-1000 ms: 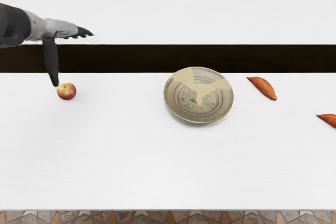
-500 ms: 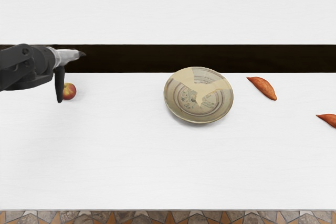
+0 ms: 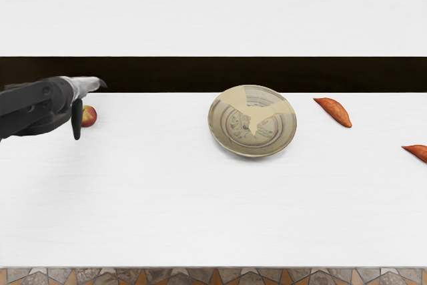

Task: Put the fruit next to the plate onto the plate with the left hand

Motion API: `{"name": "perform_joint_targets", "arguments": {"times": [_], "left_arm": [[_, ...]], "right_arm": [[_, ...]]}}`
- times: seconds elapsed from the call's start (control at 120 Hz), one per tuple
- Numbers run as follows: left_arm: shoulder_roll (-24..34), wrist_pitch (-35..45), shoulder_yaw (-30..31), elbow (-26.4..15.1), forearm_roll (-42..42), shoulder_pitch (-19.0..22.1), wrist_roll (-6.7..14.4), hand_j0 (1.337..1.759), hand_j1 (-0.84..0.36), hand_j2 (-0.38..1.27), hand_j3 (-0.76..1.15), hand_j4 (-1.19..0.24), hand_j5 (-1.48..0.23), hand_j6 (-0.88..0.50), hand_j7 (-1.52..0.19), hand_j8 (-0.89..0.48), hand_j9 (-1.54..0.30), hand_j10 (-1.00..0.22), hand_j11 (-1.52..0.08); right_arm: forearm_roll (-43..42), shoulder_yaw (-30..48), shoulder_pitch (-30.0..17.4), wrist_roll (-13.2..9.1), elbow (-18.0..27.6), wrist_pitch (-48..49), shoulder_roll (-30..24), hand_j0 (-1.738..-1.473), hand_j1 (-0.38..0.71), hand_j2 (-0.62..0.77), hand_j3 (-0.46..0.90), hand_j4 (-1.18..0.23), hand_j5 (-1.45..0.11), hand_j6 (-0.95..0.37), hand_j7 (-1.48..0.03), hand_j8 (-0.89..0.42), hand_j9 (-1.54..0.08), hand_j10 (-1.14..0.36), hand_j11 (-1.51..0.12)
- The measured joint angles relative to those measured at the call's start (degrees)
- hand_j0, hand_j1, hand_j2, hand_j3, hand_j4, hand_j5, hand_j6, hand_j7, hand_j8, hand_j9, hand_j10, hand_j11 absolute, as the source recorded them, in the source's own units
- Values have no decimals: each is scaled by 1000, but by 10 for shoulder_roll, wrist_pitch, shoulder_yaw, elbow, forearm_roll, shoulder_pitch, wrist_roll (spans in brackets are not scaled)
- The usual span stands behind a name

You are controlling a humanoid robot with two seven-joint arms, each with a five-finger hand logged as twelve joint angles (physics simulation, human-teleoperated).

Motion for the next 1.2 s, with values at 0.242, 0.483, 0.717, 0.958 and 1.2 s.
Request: {"name": "perform_joint_targets", "arguments": {"times": [0.242,0.483,0.717,0.958,1.2], "left_arm": [[2,34,22,-15,18,2,0,1658,127,40,0,-192,-244,-194,-244,-193,-244,-191,-243],[9,29,24,-22,13,2,0,1658,19,58,0,-282,-361,-283,-360,-283,-360,-281,-360],[4,17,25,-23,13,2,0,1658,-62,72,0,-349,-448,-350,-448,-349,-448,-348,-448],[6,17,25,-23,17,4,0,1658,-136,85,0,-410,-529,-411,-529,-411,-529,-410,-529],[9,26,25,-27,19,7,0,1658,-222,100,0,-481,-623,-482,-623,-482,-622,-481,-622]], "right_arm": [[0,0,0,0,0,0,0,-1658,-349,0,0,0,0,0,0,0,0,0,0],[0,0,0,0,-1,0,0,-1658,-349,0,0,0,0,0,0,0,0,0,0],[0,0,0,0,-2,0,0,-1658,-349,0,0,0,0,0,0,0,0,0,0],[0,0,0,0,-2,0,0,-1658,-349,0,0,0,0,0,0,0,0,0,0],[0,0,0,0,-2,0,0,-1658,-349,0,0,0,0,0,0,0,0,0,0]]}}
